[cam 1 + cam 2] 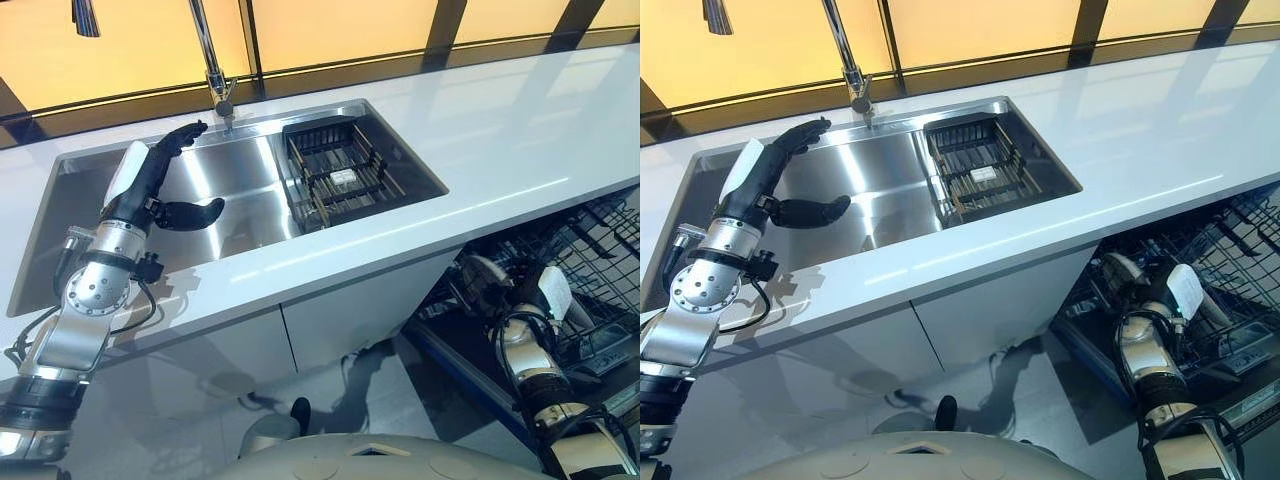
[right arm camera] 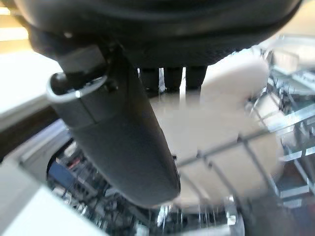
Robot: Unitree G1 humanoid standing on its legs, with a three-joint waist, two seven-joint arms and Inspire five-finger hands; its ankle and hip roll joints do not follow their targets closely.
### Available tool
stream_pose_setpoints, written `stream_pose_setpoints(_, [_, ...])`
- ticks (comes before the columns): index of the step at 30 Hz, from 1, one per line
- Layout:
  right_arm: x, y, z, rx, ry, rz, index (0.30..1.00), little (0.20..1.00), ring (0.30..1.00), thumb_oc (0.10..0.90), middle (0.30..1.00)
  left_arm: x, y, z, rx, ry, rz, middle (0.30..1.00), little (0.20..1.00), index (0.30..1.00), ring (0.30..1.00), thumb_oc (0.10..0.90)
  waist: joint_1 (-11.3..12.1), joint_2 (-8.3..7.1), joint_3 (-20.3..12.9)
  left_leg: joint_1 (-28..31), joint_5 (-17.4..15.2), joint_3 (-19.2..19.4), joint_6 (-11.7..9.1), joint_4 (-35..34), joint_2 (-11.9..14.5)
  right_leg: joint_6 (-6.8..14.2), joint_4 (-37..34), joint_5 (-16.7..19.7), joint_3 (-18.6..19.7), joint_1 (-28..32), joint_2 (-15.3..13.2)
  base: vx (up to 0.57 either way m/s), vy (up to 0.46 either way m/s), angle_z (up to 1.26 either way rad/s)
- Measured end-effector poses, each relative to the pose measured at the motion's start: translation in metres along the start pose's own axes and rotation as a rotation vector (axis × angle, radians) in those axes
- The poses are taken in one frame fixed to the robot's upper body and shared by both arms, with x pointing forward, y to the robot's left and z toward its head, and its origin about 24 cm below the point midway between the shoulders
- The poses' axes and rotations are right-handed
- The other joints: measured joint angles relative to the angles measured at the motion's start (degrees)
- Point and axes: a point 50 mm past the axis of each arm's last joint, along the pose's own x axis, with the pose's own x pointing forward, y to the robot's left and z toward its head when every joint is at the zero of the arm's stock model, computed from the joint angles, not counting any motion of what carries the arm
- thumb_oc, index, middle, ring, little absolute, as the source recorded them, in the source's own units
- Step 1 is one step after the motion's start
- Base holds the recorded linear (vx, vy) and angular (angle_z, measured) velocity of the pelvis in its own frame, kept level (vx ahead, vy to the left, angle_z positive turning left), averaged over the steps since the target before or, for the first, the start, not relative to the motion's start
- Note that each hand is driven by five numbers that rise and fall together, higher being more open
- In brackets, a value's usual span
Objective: Pick up plates and place into dishwasher.
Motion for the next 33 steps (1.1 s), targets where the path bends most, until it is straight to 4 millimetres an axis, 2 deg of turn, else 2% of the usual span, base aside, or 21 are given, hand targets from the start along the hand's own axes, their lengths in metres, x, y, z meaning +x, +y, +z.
stream_pose_setpoints(7, [-0.003, -0.001, 0.005, 0.048, -0.025, 0.004, 0.900, 0.900, 0.900, 0.800, 0.900, 0.000, -0.001, 0.000, -0.006, 0.000, 0.001, 0.900, 0.900, 0.900, 0.900, 0.800, -0.55, 0.16, -0.07, 0.03, 0.00, 0.25, 0.00, -0.01, 0.06, 0.04, 0.00, -0.03, 0.15, 0.03, 0.00, -0.05, 0.001, 0.00])
stream_pose_setpoints(13, [-0.005, -0.011, 0.015, 0.123, -0.078, -0.023, 0.900, 0.900, 0.900, 0.800, 0.900, 0.000, -0.001, 0.000, -0.007, 0.000, 0.001, 0.900, 0.900, 0.900, 0.900, 0.800, -2.68, 0.17, -0.08, 0.23, -0.05, 1.85, 0.11, 0.00, 0.23, 0.06, 0.01, -0.01, 0.73, -0.06, -0.09, -0.07, -0.011, -0.04])
stream_pose_setpoints(26, [-0.020, -0.039, 0.023, 0.330, -0.190, -0.146, 0.900, 0.900, 0.900, 0.800, 0.900, -0.004, -0.002, -0.002, -0.031, -0.006, 0.024, 0.900, 0.900, 0.900, 0.900, 0.800, -5.82, 0.16, -0.11, 1.51, -1.15, 6.32, -0.16, -0.01, 1.16, 0.04, 0.01, 0.04, 5.91, -0.96, 0.35, -0.05, -0.022, -0.17])
stream_pose_setpoints(29, [-0.023, -0.041, 0.020, 0.411, -0.187, -0.175, 0.900, 0.900, 0.900, 0.800, 0.900, -0.007, 0.000, -0.004, -0.041, 0.004, 0.043, 0.900, 0.900, 0.900, 0.900, 0.800, -6.98, 0.18, -0.13, 1.67, -1.20, 6.67, -0.19, -0.01, 1.27, 0.01, 0.01, 0.06, 6.32, -1.01, 0.42, -0.05, -0.019, -0.10])
stream_pose_setpoints(33, [-0.028, -0.040, 0.010, 0.559, -0.113, -0.199, 0.900, 0.900, 0.900, 0.800, 0.900, -0.008, 0.001, -0.004, -0.040, -0.002, 0.049, 0.900, 0.900, 0.900, 0.900, 0.800, -7.08, 0.20, -0.14, 2.02, -1.51, 7.32, -0.19, -0.01, 1.28, 0.01, 0.01, 0.06, 6.79, -1.02, 0.37, -0.03, -0.008, -0.08])
